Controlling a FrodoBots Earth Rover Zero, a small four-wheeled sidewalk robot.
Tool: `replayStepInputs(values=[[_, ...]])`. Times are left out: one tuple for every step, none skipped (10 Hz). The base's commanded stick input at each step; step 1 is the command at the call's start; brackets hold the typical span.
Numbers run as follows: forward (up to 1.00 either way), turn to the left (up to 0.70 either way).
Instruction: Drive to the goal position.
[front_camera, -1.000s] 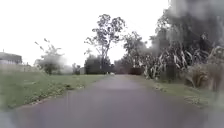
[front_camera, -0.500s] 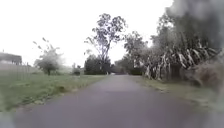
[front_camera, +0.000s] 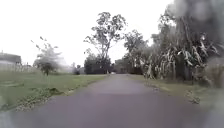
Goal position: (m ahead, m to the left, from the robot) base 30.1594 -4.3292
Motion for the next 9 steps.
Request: replayStepInputs(values=[[0.85,0.00],[0.85,0.00],[0.85,0.00],[0.85,0.00],[0.85,0.00],[0.85,0.00],[0.85,0.00],[0.85,0.00],[0.85,0.00]])
